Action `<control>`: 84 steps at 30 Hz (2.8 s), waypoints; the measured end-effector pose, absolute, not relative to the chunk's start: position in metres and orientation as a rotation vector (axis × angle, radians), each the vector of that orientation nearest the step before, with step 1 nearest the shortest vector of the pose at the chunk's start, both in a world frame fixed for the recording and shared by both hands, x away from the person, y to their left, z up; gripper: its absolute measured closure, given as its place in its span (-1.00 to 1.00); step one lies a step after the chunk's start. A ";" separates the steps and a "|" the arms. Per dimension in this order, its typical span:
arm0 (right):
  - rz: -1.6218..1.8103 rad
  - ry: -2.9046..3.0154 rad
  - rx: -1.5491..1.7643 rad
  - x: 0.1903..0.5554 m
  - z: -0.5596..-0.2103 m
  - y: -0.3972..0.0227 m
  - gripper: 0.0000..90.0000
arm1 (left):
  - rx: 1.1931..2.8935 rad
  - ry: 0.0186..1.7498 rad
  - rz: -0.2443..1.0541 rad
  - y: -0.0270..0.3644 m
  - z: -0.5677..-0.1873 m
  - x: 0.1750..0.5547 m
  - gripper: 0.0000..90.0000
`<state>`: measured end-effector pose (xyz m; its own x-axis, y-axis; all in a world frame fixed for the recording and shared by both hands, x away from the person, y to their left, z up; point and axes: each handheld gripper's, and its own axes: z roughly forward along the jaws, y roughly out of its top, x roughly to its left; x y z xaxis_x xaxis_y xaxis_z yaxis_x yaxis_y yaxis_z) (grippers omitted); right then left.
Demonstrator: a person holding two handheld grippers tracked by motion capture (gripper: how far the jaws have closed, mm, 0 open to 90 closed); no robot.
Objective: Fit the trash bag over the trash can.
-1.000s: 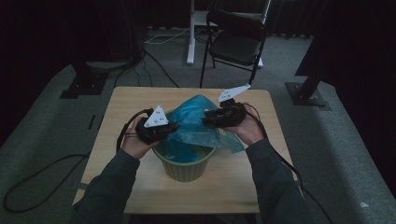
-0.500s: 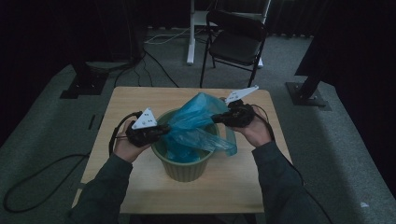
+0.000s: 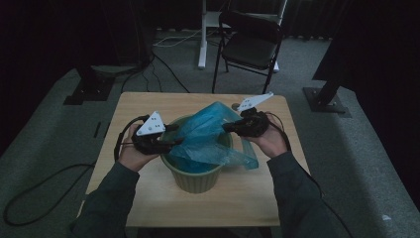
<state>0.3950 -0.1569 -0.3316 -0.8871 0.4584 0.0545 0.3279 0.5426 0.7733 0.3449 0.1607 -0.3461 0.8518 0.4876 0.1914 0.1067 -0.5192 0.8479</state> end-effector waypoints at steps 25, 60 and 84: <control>1.203 2.640 0.656 0.391 -0.337 -0.156 1.00 | 2.207 0.491 0.567 0.111 -0.344 0.361 0.98; 1.280 2.486 0.744 0.397 -0.322 -0.182 0.36 | 2.068 0.713 0.583 0.190 -0.361 0.352 0.91; 1.322 2.582 0.692 0.411 -0.329 -0.149 1.00 | 2.024 0.640 0.642 0.169 -0.345 0.350 0.14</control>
<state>0.4108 -0.1492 -0.3286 -0.8804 0.4695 0.0669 0.3287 0.5024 0.7997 0.3504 0.1690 -0.3447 0.7321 0.6531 0.1934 0.1910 -0.4694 0.8621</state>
